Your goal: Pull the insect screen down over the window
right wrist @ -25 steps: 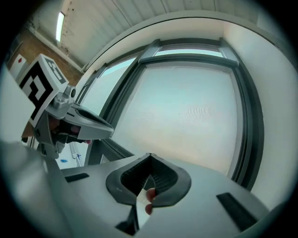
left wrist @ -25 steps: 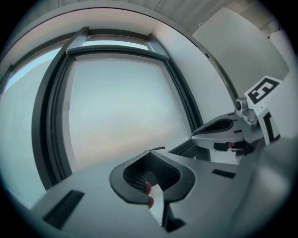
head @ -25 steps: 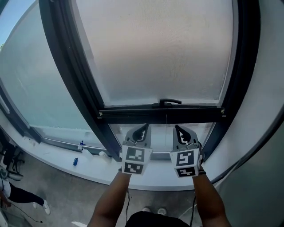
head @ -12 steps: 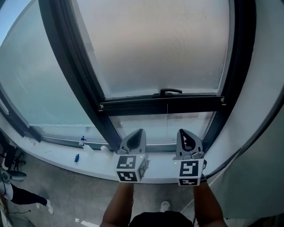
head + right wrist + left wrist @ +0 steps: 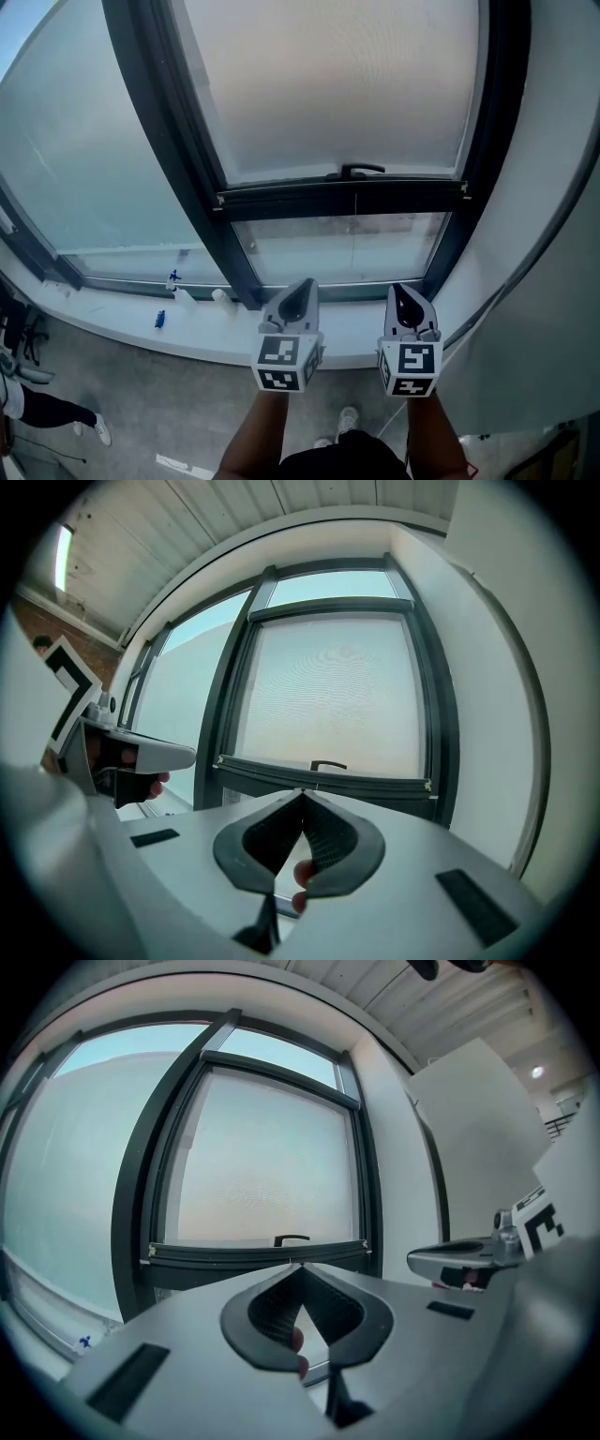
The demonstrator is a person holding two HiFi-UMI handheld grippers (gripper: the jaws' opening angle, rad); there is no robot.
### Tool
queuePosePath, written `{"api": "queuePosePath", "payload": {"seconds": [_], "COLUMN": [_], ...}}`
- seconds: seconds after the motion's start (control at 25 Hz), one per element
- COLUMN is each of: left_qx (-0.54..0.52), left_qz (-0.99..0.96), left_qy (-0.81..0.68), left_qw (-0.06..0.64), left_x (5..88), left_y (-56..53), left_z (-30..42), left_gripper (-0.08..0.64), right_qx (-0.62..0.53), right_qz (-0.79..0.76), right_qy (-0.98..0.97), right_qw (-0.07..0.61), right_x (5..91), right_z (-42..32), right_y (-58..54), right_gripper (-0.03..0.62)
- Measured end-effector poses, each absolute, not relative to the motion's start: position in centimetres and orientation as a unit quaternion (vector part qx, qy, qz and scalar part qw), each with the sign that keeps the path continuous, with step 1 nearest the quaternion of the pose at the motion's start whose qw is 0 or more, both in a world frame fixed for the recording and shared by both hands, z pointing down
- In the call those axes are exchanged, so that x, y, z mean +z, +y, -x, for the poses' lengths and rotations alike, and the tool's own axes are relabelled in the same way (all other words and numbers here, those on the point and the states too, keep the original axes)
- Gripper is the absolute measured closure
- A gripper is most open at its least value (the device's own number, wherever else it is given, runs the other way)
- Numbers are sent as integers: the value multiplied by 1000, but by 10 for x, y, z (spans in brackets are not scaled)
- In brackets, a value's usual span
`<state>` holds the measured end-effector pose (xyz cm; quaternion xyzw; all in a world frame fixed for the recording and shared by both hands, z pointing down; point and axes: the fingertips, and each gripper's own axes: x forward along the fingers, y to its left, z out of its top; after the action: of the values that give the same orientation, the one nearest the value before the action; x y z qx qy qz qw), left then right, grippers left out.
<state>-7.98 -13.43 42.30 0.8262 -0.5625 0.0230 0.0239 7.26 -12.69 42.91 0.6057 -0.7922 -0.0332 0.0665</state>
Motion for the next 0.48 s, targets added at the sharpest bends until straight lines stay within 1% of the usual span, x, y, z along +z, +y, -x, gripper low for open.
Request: {"api": "queuePosePath", "payload": {"seconds": [0.12,0.48], "left_qx": [35,39], "left_qz": [-822,-826], "left_qy": [-568,-562], "left_qw": [7,6], "left_x": [427,435], "left_y": [-114,-66], "left_z": [82,83], "left_gripper": [557,557], "right_qx": [-14,-10], "right_qz": [-596,-591], "right_qy": [-800,-805], "right_qw": [59,55], "right_x": [436,441], "right_z": [-65,-56], "right_y": [-109,-67], "right_gripper": [588,588]}}
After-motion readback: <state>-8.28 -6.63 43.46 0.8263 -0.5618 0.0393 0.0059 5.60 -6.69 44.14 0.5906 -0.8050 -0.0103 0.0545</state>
